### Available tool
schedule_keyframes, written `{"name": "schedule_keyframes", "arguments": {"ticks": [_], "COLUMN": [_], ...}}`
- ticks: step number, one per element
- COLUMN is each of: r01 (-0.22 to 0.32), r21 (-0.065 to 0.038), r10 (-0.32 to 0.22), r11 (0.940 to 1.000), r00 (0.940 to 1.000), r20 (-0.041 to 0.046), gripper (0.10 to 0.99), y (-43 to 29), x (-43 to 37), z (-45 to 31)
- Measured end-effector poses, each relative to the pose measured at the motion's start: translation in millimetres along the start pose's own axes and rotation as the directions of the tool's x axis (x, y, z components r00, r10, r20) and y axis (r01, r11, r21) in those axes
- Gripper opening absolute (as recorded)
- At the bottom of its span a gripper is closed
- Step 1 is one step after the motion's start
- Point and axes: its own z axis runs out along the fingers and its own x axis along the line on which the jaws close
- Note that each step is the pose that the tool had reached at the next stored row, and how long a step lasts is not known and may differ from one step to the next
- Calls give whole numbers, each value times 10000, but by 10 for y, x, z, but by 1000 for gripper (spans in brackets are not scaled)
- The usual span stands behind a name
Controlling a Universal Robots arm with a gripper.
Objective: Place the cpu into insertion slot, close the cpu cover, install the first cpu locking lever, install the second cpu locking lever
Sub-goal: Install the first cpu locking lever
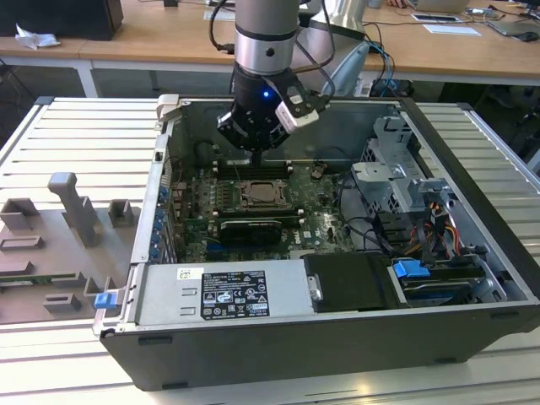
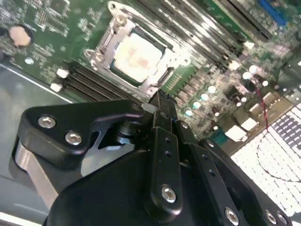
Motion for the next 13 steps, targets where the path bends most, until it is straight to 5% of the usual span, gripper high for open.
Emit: {"name": "schedule_keyframes", "arguments": {"ticks": [1,2,9,13], "r01": [1,-2,-295,-295], "r21": [-34,-29,-34,-35], "r10": [0,2,295,295], "r11": [10000,10000,9996,9996], "r00": [10000,10000,9995,9995], "r20": [85,93,104,114], "gripper": [106,106,106,106], "y": [13,15,22,33], "x": [140,177,232,367], "z": [11,21,41,63]}}
